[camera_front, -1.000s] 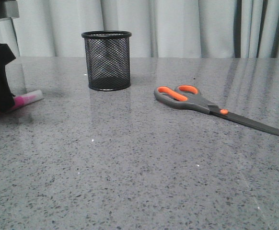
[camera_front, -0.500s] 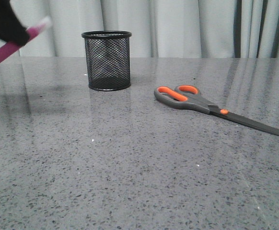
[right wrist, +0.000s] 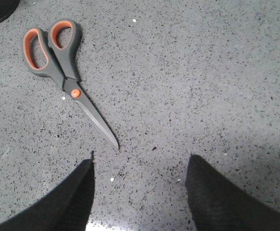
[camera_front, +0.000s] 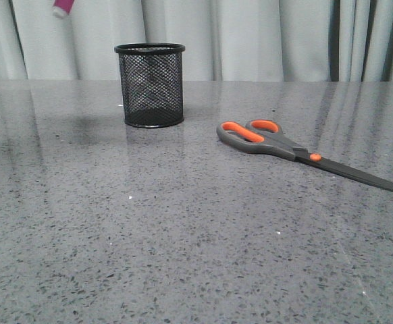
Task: Put pen and scissors into bin
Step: 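Lift the pink highlighter with the left gripper toward the mesh cup, then lower the highlighter into the mesh cup and open the left gripper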
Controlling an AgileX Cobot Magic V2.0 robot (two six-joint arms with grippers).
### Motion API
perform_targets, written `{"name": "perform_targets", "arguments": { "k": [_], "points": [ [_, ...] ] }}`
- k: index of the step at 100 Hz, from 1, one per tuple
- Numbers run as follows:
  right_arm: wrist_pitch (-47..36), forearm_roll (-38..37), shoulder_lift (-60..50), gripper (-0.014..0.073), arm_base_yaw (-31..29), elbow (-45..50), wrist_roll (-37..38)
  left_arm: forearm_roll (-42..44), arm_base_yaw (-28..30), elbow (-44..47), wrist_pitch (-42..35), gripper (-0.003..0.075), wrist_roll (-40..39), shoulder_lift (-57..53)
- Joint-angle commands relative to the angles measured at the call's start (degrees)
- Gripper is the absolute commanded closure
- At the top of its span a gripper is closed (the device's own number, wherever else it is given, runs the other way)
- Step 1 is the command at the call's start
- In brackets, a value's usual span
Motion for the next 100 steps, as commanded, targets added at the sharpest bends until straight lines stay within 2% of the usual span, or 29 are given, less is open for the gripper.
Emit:
{"name": "perform_targets", "arguments": {
  "k": [1, 17, 22, 30, 38, 77, 100],
  "points": [
    [-2.9, 0.2, 0.2, 0.0214, -0.1, -1.9, -0.5, -10.3, -1.6, -1.4, -0.5, 0.0742, 8.3, -0.4],
    [-2.9, 0.2, 0.2, 0.0214, -0.1, -1.9, -0.5, -17.8, -6.0, -2.0, -1.0, 0.0742, 22.5, 1.9],
    [-2.8, 0.2, 0.2, 0.0214, -0.1, -1.9, -0.5, -20.2, -7.8, -2.3, -2.8, 0.0742, 28.8, 2.3],
    [-2.8, 0.2, 0.2, 0.0214, -0.1, -1.9, -0.5, -23.1, -10.0, -3.2, -6.7, 0.0742, 34.5, 3.1],
    [-2.8, 0.2, 0.2, 0.0214, -0.1, -1.9, -0.5, -23.1, -11.3, -4.8, -8.4, 0.0742, 35.1, 4.4],
    [-2.8, 0.2, 0.2, 0.0214, -0.1, -1.9, -0.5, -23.1, -11.6, -12.2, -7.1, 0.0742, 34.9, 11.8],
    [-2.8, 0.2, 0.2, 0.0214, -0.1, -1.9, -0.5, -23.1, -11.6, -12.8, -6.6, 0.0742, 34.7, 14.5]
  ]
}}
